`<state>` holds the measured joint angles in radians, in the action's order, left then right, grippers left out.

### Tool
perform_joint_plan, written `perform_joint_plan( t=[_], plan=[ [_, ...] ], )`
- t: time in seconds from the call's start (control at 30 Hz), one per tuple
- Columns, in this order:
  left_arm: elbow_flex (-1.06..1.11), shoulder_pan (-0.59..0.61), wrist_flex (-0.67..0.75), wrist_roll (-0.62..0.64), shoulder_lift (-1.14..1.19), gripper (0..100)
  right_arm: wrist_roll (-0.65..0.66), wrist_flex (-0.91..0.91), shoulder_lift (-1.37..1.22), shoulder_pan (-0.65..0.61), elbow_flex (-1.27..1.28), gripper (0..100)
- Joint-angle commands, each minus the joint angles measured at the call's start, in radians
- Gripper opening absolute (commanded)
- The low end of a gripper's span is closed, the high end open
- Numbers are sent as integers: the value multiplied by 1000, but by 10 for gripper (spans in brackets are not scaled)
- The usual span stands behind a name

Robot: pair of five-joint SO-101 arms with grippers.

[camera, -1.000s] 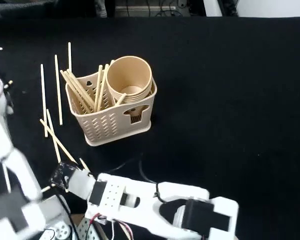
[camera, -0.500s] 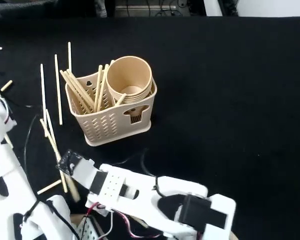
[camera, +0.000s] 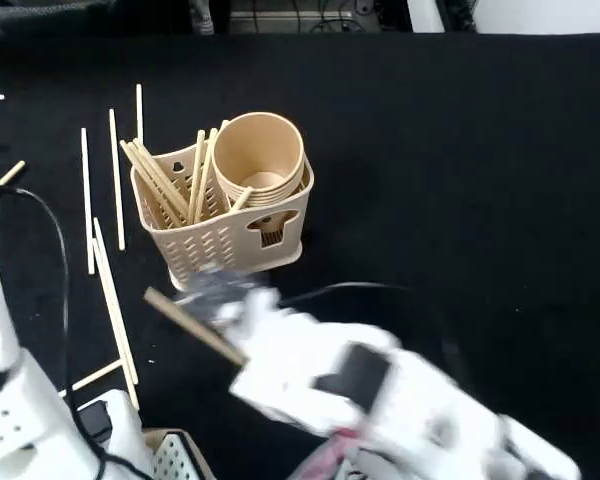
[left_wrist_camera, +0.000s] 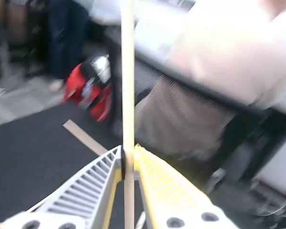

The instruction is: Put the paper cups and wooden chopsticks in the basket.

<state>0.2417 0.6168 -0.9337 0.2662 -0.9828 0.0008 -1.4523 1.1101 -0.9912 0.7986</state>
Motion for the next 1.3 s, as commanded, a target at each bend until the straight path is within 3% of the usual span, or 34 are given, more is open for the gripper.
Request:
perform_joint_plan(
  t=[0.0, 0.13, 0.3, 0.37, 0.53, 0.73, 0.83, 0.93, 1.13, 1.27],
  plan=[
    [64, -160, 129, 35, -49, 28, 35, -68, 338, 129, -114, 11],
    [232, -354, 278, 31, -91, 29, 38, 61, 584, 311, -137, 11],
    [610, -504, 781, 23, -164, 28, 37, 347, 771, 470, -10, 11],
    [733, -552, 899, -31, -192, 28, 37, 405, 803, 499, 45, 11],
    [931, -664, 890, -163, -244, 29, 37, 453, 771, 508, 124, 11],
    [1059, -671, 890, -166, -313, 34, -25, 545, 727, 508, 142, 11],
    [1070, -645, 816, -144, -348, 160, -35, 572, 688, 505, 139, 11],
    [1018, -578, 661, 17, -373, 223, -38, 620, 641, 505, 127, 11],
    [710, -421, 282, 2, -442, 223, -40, 798, 444, 457, 4, 11],
    [527, -280, -91, -130, -453, 224, -38, 1071, 203, 376, -22, 11]
  ],
)
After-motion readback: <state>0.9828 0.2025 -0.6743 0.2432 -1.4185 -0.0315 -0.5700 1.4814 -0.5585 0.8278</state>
